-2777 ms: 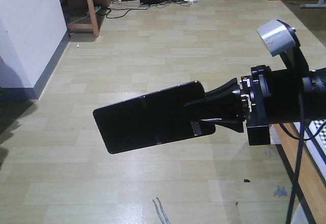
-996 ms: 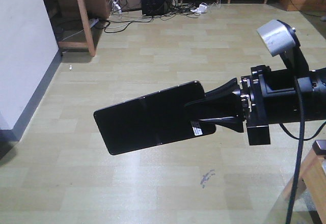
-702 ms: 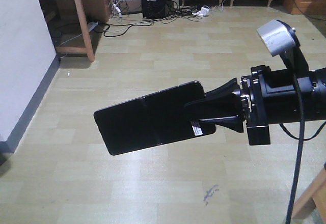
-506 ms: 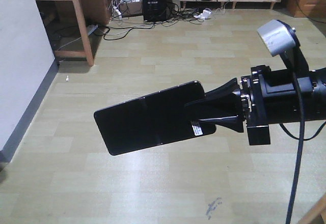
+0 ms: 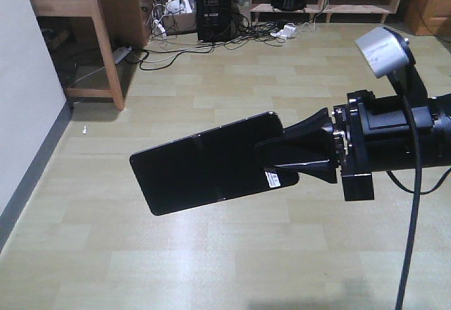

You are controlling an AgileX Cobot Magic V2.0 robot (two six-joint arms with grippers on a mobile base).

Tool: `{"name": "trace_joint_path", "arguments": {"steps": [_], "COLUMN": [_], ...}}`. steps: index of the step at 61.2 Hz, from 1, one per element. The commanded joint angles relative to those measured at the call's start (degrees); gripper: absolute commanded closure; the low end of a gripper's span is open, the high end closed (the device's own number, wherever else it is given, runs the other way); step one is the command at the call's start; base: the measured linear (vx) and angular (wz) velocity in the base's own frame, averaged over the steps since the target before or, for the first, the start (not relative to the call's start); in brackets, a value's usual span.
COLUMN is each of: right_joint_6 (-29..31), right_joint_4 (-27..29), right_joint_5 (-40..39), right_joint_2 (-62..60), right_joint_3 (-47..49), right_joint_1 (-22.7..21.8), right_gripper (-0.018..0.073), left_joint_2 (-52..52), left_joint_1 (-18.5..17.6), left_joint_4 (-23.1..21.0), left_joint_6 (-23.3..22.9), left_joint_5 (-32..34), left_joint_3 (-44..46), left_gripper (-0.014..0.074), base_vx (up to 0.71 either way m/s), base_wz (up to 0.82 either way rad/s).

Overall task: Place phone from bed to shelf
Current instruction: 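Keep the phone held in the right gripper while driving across the room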

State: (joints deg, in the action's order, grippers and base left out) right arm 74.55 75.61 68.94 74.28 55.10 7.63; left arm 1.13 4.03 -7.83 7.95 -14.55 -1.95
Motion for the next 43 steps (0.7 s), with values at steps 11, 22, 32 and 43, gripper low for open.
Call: {"name": "trace_joint_path", "arguments": {"steps": [11,22,32,43], "right_joint_6": [-0.05,-0.05,-0.05,-0.05], "right_joint_4": [5.76,5.76,5.76,5.76], "right_joint_5": [5.09,5.09,5.09,5.09], "right_joint_2": [-1.80,-1.80,-1.80,-1.80], "right_joint_3": [1.49,1.49,1.49,1.49], "right_joint_1": [-0.05,-0.05,-0.05,-0.05], "right_gripper": [0.0564,0.0564,0.0564,0.0564], "left_joint_2": [0.27,0.27,0.27,0.27], "left_joint_1": [-0.28,-0.28,-0.28,-0.28], "left_joint_4": [-0.53,-0.53,-0.53,-0.53], "left_joint_6": [-0.22,-0.22,-0.22,-0.22], "left_joint_5": [3.72,3.72,3.72,3.72], "left_joint_3": [-0.15,-0.15,-0.15,-0.15], "left_gripper": [0.0596,0.0596,0.0596,0.0596], "base_vx": [0.36,0.37,0.37,0.37], "base_wz": [-0.01,-0.04,-0.07,-0.08]}}
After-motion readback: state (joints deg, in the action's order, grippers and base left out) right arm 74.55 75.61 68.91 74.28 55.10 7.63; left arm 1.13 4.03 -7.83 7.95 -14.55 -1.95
